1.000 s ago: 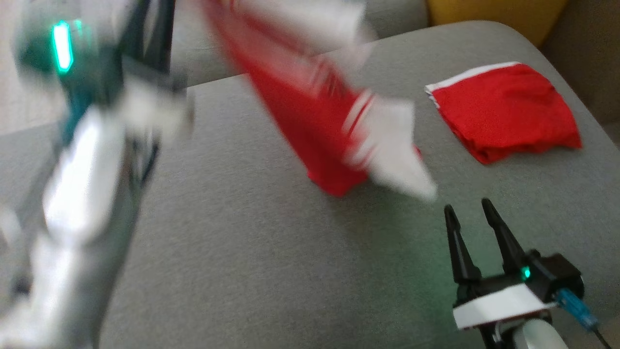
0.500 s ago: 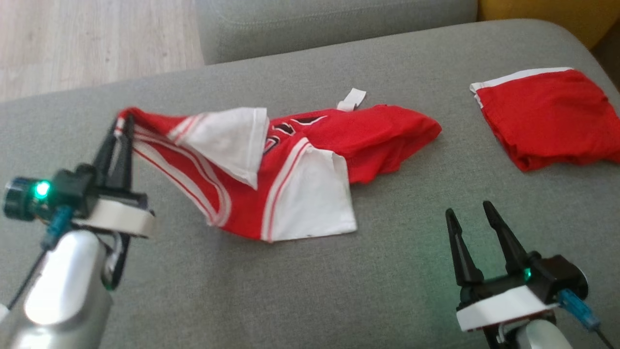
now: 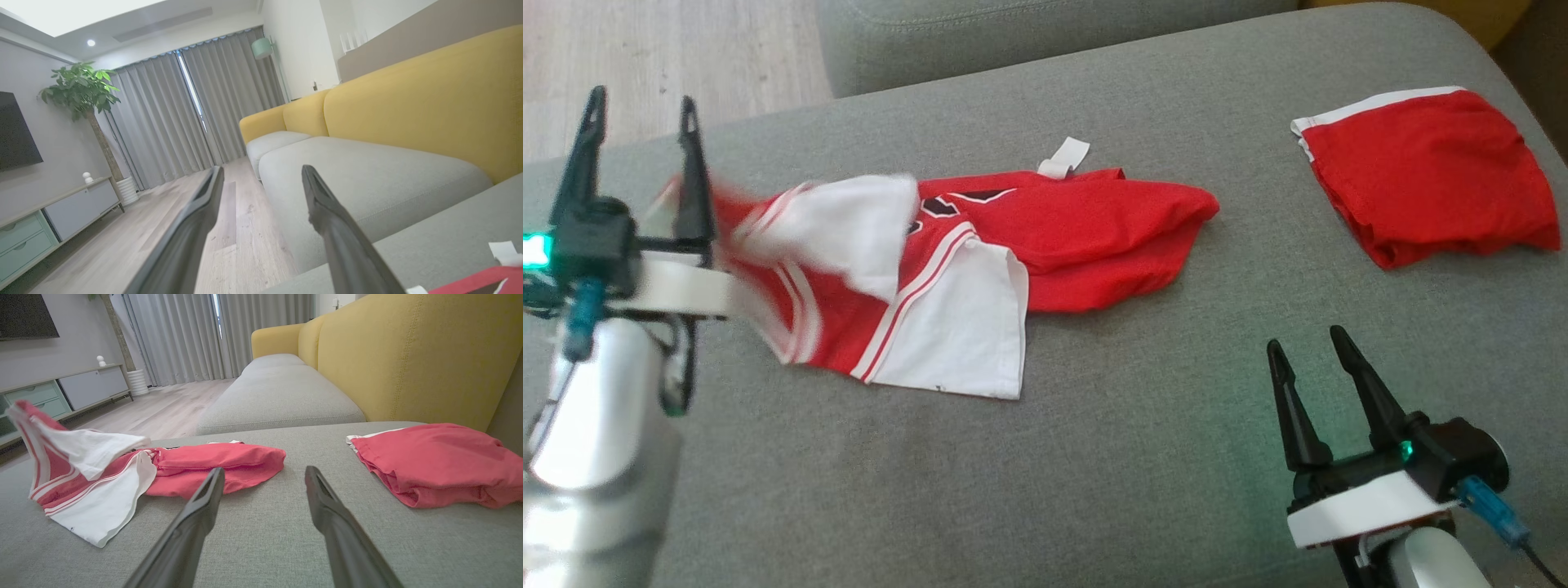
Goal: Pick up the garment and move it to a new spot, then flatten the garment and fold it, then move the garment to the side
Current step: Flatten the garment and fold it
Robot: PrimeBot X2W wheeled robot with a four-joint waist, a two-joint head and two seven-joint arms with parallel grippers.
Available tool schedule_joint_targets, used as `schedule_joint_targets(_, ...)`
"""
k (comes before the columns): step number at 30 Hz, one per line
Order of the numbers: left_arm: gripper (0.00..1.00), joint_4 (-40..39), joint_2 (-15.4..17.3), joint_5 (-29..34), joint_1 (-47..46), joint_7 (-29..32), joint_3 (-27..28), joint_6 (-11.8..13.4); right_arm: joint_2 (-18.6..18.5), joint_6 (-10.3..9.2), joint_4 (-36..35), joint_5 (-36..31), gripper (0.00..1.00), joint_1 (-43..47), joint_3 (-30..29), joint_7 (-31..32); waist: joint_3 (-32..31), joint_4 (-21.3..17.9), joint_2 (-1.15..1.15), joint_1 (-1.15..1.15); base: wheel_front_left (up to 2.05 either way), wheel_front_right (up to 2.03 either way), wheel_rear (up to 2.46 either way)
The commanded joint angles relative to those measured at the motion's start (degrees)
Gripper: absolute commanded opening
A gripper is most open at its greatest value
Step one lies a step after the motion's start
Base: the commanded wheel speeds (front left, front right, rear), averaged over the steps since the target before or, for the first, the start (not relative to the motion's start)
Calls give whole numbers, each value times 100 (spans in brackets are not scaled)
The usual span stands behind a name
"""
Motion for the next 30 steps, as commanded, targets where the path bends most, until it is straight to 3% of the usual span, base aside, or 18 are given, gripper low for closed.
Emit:
schedule_joint_targets(1,100,-407,96,121,-24,-28,201,124,-81,20,-156,-32,100,-174,95,-37,-16,12,0,0,0,0,0)
schedule_joint_targets(7,100,-1325,-444,388,910,-28,-446,-3,-23,20,-172,-34,100,-124,37,-37,-24,137,0,0,0,0,0)
schedule_joint_targets(14,100,-1302,-938,671,1589,-28,-1487,-385,29,20,-159,-29,100,-160,80,-37,-24,175,0,0,0,0,0)
schedule_joint_targets(20,100,-380,-1322,727,1623,-28,-2032,-629,0,20,-161,3,100,-207,134,-37,32,53,0,0,0,0,0)
schedule_joint_targets(30,100,1519,-1620,577,909,-25,-2184,-757,-26,20,-194,22,100,-299,114,-37,261,-189,0,0,0,0,0)
